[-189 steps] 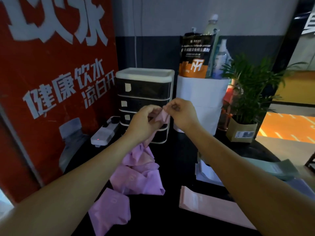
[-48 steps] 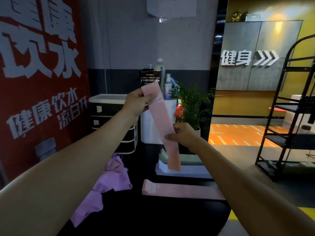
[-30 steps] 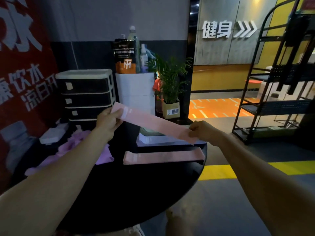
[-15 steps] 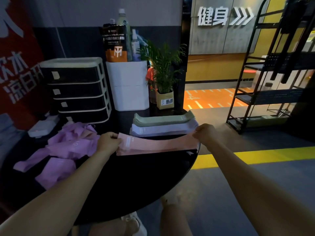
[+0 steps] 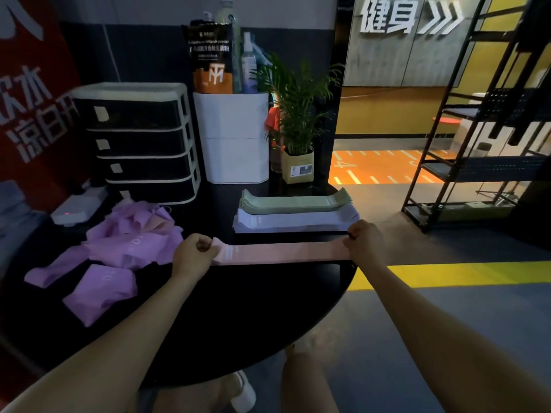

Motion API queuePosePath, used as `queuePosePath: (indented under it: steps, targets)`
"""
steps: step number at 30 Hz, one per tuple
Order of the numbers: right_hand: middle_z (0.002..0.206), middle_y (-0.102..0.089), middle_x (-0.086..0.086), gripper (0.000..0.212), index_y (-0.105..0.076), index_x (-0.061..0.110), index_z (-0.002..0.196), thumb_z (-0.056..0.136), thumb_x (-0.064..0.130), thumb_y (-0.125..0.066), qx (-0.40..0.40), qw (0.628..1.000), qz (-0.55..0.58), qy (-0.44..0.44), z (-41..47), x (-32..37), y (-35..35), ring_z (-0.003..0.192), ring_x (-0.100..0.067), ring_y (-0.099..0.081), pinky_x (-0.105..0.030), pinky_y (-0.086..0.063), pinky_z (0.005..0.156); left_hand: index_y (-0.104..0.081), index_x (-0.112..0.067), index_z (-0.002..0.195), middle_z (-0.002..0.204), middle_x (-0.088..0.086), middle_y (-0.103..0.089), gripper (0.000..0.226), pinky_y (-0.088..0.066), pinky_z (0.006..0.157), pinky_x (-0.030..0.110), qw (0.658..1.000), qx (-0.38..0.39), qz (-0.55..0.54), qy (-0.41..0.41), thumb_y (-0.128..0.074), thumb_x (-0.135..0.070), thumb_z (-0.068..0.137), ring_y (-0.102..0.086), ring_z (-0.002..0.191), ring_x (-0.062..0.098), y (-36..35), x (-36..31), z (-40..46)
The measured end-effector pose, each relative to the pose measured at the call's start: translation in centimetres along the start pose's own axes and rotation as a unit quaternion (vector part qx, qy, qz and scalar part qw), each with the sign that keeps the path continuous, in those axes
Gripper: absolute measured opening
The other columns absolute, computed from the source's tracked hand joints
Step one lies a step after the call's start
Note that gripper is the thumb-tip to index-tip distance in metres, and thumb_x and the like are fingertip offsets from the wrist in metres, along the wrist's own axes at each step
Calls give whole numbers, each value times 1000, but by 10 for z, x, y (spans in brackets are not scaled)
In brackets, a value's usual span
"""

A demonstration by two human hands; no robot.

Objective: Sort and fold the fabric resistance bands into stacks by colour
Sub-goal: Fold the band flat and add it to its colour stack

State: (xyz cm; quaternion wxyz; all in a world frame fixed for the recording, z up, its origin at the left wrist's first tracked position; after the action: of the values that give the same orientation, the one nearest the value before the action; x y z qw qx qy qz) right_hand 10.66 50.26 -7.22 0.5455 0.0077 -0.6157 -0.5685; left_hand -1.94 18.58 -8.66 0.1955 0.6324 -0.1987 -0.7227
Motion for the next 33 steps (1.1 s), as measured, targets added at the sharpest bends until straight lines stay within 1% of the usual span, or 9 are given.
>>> queuePosePath:
  steps: [4,6,9,13,17,21,25,29,33]
  targets:
    - [115,-54,-16,25,-62,4,109,84,8,-62,-1,996,-28,86,-16,24,-9,114,-33,-43,-34,-35,86,-61,-5,102,98,7,-62,16,-40,76,25,999,-10,-41,-21,-62,-13,88,-56,88,19,1,5,-4]
    - [114,-54,-11,24,-62,8,108,85,15,-65,32,989,-27,144,-29,38,-22,113,-28,-43,-33,-34,86,-60,-5,107,101,8,-62,19,-41,77,25,998,-16,-42,-40,-60,-12,89,-57,90,19,2,8,-4]
    - [115,-53,-6,30,-62,11,111,83,21,-68,92,974,-16,207,-46,51,-46,110,-25,-43,-26,-31,82,-59,-7,114,112,9,-60,25,-43,85,23,997,-7,-31,-75,-59,-13,90,-56,97,15,1,14,-3]
    - [117,-55,-5,38,-61,14,118,82,24,-69,109,959,-34,259,-57,52,-61,111,-27,-47,-29,-35,88,-57,-12,124,125,6,-54,36,-39,94,22,992,20,-13,-127,-61,-10,88,-53,110,14,1,18,-10]
    - [129,-52,-3,48,-56,16,127,83,31,-68,112,957,-49,261,-57,50,-65,120,-27,-44,-33,-35,97,-52,-13,130,136,1,-47,54,-30,103,19,987,44,-5,-155,-67,-1,79,-44,126,14,1,15,-16]
    - [143,-43,-1,53,-47,21,137,88,38,-60,128,955,-79,256,-57,49,-69,133,-24,-34,-37,-29,106,-49,-14,135,145,1,-40,61,-22,101,11,983,60,38,-171,-69,-2,78,-36,132,11,-1,14,-17]
    - [149,-35,2,52,-39,27,142,93,41,-51,143,953,-107,245,-57,48,-71,138,-23,-28,-38,-23,111,-48,-14,136,145,0,-38,58,-22,101,14,983,66,61,-161,-68,-6,82,-37,131,12,-3,14,-18]
    - [145,-41,5,48,-42,27,139,94,42,-48,143,952,-108,249,-58,48,-70,135,-20,-31,-38,-24,109,-52,-9,131,140,2,-43,49,-26,99,14,982,59,61,-166,-66,-7,84,-43,126,14,-3,13,-19]
    - [142,-43,4,46,-44,26,137,93,39,-51,141,952,-103,253,-59,49,-69,133,-20,-33,-38,-28,108,-55,-6,128,136,2,-47,46,-29,98,15,985,50,37,-159,-67,-12,84,-45,121,11,-3,12,-20]
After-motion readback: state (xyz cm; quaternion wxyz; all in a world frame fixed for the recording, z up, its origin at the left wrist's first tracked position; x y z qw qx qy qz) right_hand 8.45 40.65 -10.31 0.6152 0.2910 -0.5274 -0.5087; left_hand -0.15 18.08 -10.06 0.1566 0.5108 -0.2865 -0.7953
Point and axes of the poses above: each hand's wrist, its own z-axis towards the middle knuckle, its own y-axis out of the back of the hand, x = y × z, the point moved 3 cm from there along z, towards the middle knuckle
